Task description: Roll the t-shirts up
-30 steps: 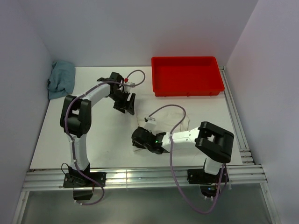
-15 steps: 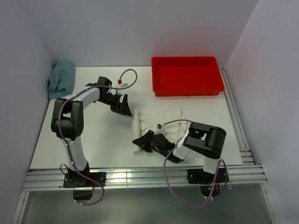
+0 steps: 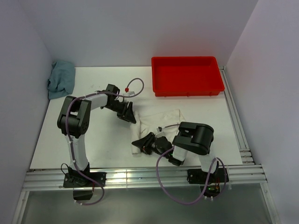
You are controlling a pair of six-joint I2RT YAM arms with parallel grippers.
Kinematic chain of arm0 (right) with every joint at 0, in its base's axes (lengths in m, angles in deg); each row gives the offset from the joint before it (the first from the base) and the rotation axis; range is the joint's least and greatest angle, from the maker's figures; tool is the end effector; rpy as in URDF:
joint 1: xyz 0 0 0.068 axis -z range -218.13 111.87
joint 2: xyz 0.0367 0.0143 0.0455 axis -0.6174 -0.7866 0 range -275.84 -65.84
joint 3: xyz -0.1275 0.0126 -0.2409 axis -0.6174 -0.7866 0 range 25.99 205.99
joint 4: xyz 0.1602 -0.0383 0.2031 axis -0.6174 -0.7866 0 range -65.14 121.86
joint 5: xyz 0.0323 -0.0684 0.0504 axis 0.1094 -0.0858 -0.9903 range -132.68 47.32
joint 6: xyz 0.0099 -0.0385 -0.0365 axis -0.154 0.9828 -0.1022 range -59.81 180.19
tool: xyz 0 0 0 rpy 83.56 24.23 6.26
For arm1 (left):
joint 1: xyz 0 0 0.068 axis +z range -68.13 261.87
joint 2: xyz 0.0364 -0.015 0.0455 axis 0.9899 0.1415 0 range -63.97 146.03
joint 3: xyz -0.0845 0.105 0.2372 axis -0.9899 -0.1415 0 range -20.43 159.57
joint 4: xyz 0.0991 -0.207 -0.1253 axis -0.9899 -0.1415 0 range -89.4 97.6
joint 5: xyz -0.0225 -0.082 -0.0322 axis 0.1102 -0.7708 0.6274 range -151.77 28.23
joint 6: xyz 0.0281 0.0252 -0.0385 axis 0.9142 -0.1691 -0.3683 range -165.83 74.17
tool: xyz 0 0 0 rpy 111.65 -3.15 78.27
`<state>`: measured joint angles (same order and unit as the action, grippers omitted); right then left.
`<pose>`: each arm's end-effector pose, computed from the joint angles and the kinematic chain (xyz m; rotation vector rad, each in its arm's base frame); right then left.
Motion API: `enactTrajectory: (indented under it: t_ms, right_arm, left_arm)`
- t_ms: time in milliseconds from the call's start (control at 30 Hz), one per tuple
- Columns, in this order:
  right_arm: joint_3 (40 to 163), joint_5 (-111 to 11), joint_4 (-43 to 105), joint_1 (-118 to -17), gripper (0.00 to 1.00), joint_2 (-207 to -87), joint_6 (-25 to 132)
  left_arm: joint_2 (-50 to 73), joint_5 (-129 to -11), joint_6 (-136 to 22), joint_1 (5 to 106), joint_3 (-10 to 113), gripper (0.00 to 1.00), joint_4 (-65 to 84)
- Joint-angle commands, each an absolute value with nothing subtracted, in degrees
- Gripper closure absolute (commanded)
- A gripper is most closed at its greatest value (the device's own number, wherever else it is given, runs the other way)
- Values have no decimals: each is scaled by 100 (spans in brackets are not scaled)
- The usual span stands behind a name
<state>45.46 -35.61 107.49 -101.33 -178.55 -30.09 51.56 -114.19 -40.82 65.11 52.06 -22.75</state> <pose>0.1267 0.2411 0.0759 0.6318 2.1842 1.5860 0.3569 -0.1368 0.1366 0.6870 2.5651 -1.3367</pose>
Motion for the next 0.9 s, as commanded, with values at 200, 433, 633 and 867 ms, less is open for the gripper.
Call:
enactTrajectory:
  t_ms: [200,433,633,867]
  right_arm:
    - [5067,-4233,8788,-10185,51,-17291,-2542]
    - [5640,-3970,6440,-10448,43,-16675,-2005]
    - [5623,-3908,5938,-10738,40,-16384,-1987]
    - [5508,-3856,5832,-11134,39,-16130,-2058]
  left_arm:
    - [5170,-9546,-4531,6385,5322,98,-2140]
    - [5160,-8289,-4970,6200,5568,100,-2351]
    - [5284,-7856,-5093,6156,5735,100,-2510]
    - [5293,-7619,-5225,6112,5841,100,-2571]
